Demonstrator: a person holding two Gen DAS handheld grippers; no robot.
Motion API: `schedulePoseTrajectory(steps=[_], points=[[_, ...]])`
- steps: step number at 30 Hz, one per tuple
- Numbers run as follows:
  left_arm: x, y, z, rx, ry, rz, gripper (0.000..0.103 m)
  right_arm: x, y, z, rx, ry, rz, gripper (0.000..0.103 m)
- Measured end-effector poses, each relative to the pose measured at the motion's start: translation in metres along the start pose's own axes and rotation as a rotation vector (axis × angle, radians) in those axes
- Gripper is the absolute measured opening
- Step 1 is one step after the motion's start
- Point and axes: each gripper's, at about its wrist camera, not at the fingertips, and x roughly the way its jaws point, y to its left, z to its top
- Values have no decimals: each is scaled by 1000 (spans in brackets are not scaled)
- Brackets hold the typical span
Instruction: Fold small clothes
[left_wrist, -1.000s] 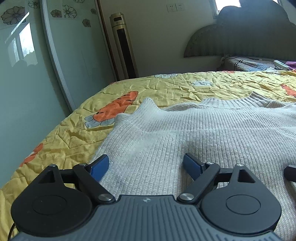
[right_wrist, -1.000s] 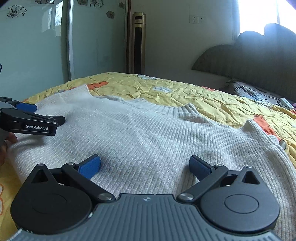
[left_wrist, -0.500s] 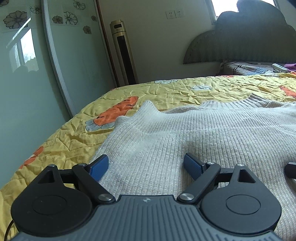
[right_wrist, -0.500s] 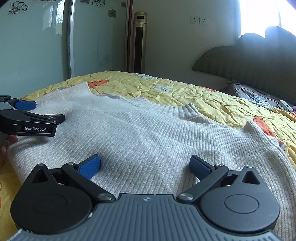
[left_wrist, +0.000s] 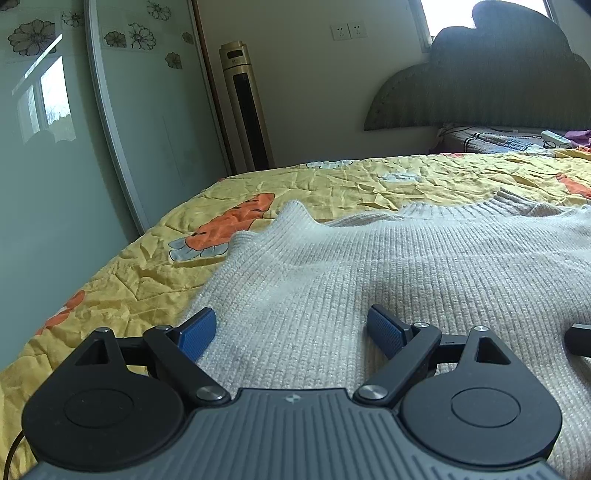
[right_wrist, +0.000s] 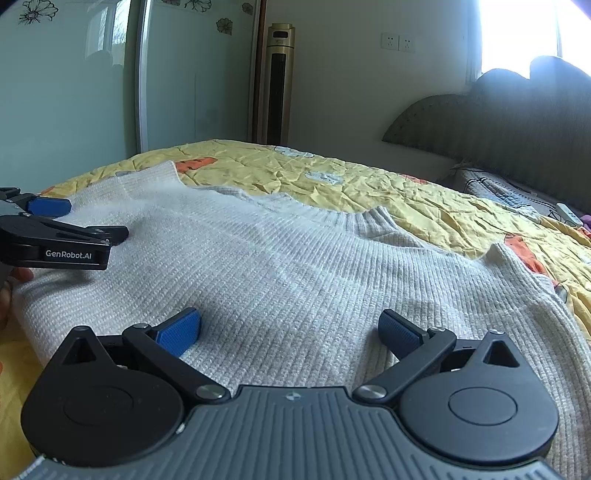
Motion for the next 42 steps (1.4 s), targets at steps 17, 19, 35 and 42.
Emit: schedulePoseTrajectory(steps=[17,19,35,42], points=[[-1,-2,0,9,-2,19,95,2,14,-1,-87,4,-61,103],[-1,-2,0,10,-2,20,95,2,15,-1,-89,4,-62,103],[-1,-2,0,8,-2,18,95,1,15,-1,-95,2,-65,103],[0,-2,0,7,-2,18,95,-2,16,-1,-109,-15,-73,103]])
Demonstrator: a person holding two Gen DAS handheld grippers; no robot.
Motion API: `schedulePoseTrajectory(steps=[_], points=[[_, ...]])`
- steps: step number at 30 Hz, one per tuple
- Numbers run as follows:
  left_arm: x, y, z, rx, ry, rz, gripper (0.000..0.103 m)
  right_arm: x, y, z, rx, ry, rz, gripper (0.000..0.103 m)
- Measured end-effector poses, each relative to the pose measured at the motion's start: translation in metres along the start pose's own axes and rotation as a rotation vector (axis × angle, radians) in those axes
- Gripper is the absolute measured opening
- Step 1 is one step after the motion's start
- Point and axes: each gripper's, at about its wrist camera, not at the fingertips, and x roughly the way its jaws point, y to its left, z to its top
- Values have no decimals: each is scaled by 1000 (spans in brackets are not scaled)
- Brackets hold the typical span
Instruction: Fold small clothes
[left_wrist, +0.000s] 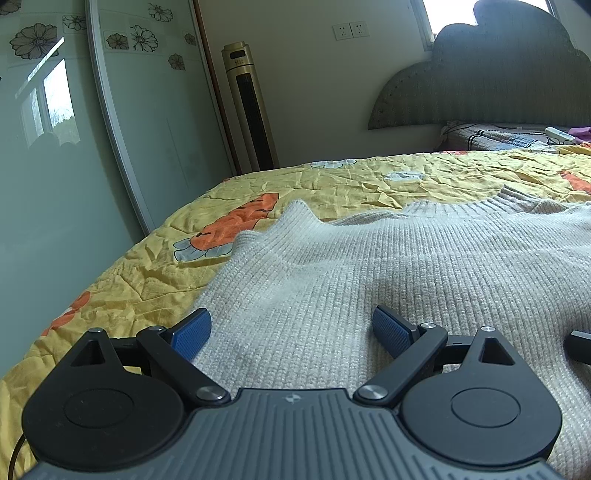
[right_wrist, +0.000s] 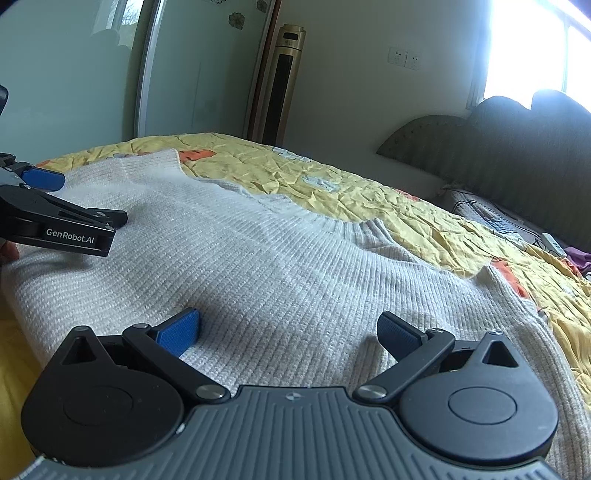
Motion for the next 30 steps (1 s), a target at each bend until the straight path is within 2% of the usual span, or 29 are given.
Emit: schedulePoseTrajectory(steps=[3,6,8,12,16,18,21,24,26,30], points=[[-1,1,1,6,0,-7,95,-5,6,1,-19,-13,-27,103],[-6,2,8,86,11,-15,95,-12,18,5,-55,-16,-25,103],[-12,9,15,103,12,-24,95,-19,30,8,-103,-30,-8,103],[-14,43,32,29,22,-58,95,-36,60,14,-206,-72,40,103],[6,90,45,-84,107,-102,95,-46,93,18,-295,-85,75,103],[20,112,49,-137,159,-173,95,-48,106,17,-342,-87,74,103],[42,134,51,-215,240,-319,95,-49,121,17,-394,-76,87,103],[62,143,52,-291,311,-470,95,-52,133,18,-406,-48,174,102],[73,140,53,-304,347,-510,95,-53,146,17,-442,-57,186,102],[91,130,58,-297,397,-560,95,-48,177,14,-553,-111,89,101]])
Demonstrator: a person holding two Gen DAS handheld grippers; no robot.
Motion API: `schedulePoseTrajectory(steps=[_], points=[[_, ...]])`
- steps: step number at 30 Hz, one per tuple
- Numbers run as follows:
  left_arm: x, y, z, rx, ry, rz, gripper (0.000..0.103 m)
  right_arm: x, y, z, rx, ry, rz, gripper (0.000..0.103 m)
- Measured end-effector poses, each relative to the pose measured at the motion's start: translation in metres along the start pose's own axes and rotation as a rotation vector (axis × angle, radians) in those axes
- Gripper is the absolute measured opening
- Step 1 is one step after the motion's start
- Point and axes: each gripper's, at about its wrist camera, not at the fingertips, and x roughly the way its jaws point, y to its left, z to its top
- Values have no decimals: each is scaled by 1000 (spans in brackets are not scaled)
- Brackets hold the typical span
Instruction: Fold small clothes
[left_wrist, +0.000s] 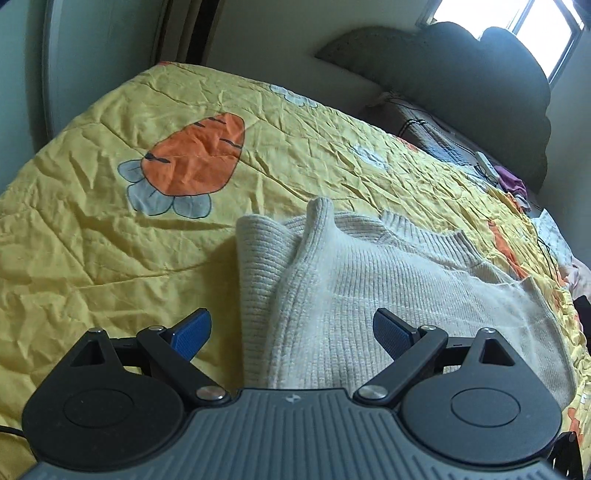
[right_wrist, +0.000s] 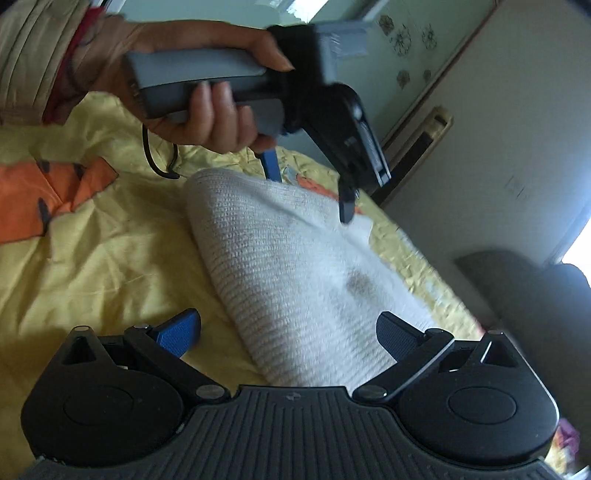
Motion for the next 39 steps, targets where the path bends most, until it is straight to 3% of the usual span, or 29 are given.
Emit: schedulePoseTrajectory(steps=[5,7,9,15,18,21,28,34,39], points=[[17,3,14,-50,42,-53,94,23,9,20,-21,-15,-48,99],[24,4,19,-66,56,-69,84,34,9,27,-13,-10,-46,93],[32,5,23,-87,78,-37,57,43,11,35,-12,-6,-30,70],[37,25,32,-214,113,-71,26,50,20,43,-51,-22,0,36],[27,16,31,-202,87,-48,22,41,5,40,17,-48,37,24],[13,-1,32,-188,49,-23,21,30,-23,37,187,-74,109,20],[-28,-49,43,-215,-42,-50,21,-10,-89,13,532,-157,226,18],[-45,-97,42,-229,-83,-52,21,-30,-144,-32,853,-214,346,18],[-52,-144,38,-186,-117,-43,21,-45,-170,-75,1014,-250,365,18]])
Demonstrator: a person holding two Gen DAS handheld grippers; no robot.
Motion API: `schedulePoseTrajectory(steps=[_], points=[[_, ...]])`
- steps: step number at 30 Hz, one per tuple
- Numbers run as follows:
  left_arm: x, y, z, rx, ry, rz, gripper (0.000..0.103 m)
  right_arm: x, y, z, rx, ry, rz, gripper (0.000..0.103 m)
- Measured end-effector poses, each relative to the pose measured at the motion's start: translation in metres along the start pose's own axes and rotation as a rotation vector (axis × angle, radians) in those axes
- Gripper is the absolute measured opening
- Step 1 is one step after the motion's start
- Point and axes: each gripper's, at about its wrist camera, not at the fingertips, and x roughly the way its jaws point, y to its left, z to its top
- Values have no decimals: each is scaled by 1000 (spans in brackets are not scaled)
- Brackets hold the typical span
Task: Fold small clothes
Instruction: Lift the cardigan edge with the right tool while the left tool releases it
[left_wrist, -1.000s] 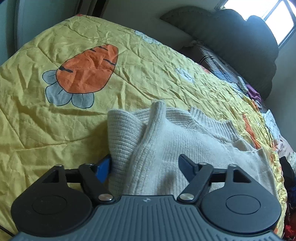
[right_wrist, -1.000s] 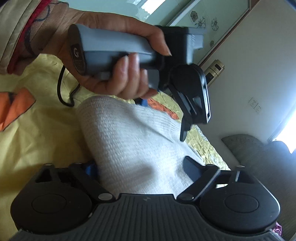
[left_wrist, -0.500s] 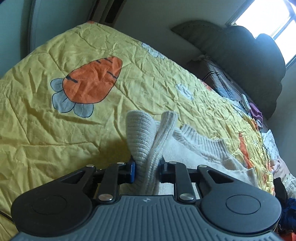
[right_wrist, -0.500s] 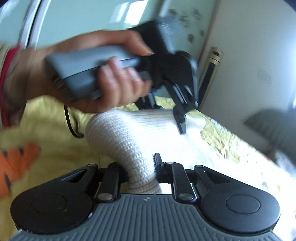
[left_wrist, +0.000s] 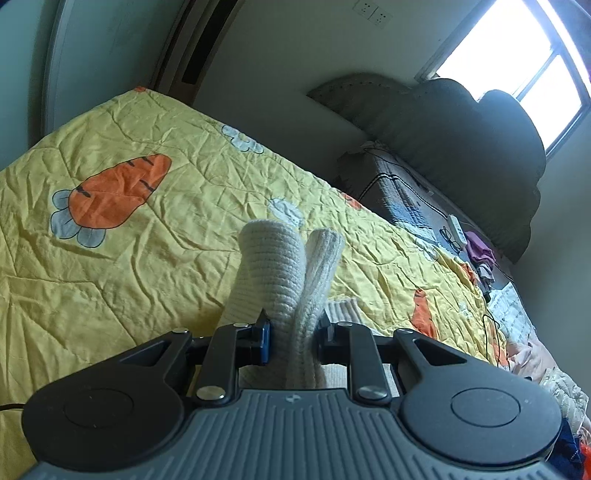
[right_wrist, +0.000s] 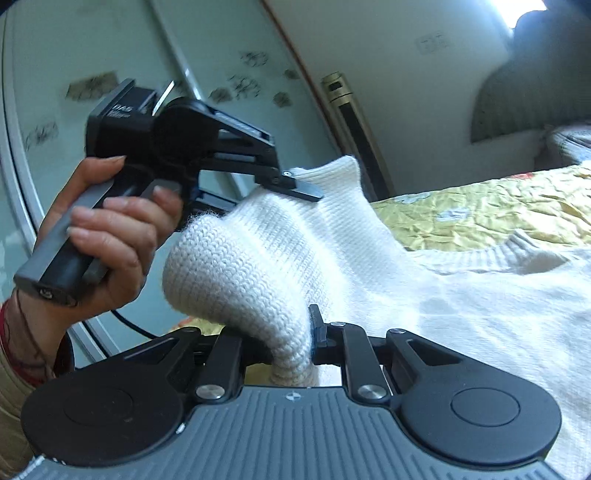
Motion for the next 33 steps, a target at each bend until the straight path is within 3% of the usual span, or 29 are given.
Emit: schedulePoseTrajectory(steps=[9,19,33], points=[[6,-90,-27,129,-36,-4,21,-47,-24,-3,32,-80,-17,18],[45,-168,-65,231,-10,19,21,-108,-60,-4,79,-131,-79,18],[93,-233,-112,356,9,98,21,-152,-99,-24,152,-134,-88,18]])
